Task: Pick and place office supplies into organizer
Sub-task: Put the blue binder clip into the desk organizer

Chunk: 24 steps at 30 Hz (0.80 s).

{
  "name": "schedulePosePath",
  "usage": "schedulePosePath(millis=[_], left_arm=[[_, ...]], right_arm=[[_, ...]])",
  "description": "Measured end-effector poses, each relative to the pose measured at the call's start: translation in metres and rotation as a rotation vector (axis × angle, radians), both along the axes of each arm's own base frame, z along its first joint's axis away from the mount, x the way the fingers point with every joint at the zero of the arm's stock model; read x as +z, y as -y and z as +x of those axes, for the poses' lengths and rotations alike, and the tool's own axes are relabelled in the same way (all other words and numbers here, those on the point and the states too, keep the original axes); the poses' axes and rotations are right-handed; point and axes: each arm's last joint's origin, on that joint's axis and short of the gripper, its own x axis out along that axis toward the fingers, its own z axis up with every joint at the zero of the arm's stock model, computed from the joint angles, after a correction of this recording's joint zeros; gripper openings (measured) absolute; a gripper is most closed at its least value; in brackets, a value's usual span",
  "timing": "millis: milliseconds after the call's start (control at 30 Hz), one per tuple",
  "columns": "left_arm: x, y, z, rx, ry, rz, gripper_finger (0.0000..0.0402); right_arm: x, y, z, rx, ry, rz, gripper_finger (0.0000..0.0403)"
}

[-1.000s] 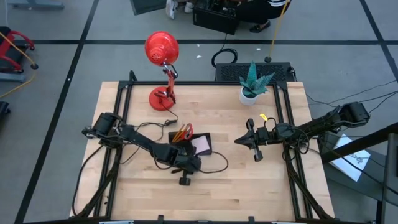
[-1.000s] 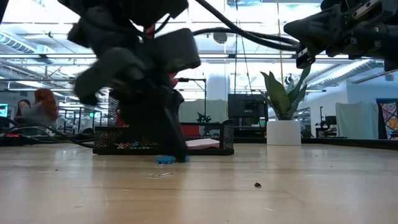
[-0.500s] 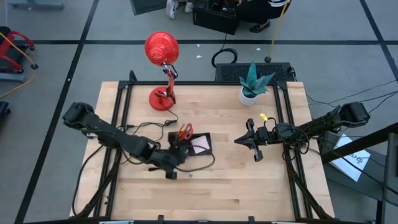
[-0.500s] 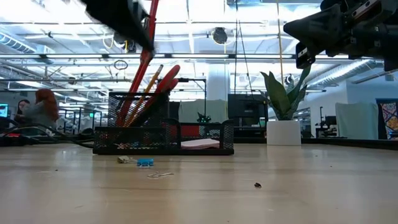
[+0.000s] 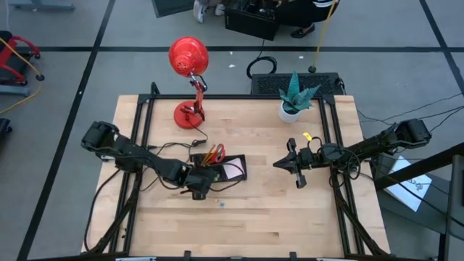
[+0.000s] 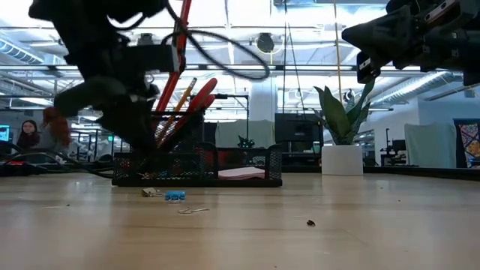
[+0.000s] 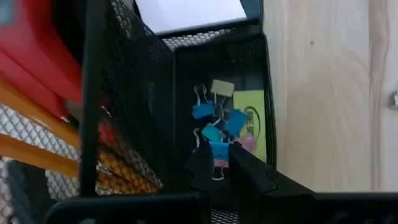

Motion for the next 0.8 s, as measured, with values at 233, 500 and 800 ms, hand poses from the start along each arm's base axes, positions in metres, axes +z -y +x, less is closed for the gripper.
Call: schedulePosePath(millis=[233,500,800], left_arm=[[-0.0004,0.0001,0.0009,-0.024,0.006,-0.066,0.004],[0.0005,0.0002,0.0011,-0.017,0.012,-0.064,0.0124],[0.0071,0.0007,0.0007,-0.06,0.003,-0.065,0.0159]], right_arm=[[0.0006,0.0001,-0.0001,-0.002,0.006,0.001,0.0004],[0.0004,0.0001,-0.0001,-0.001,0.003,0.008,0.0004],[0.0003,0.0,-0.0001,-0.001,0.002,0.006,0.0004]])
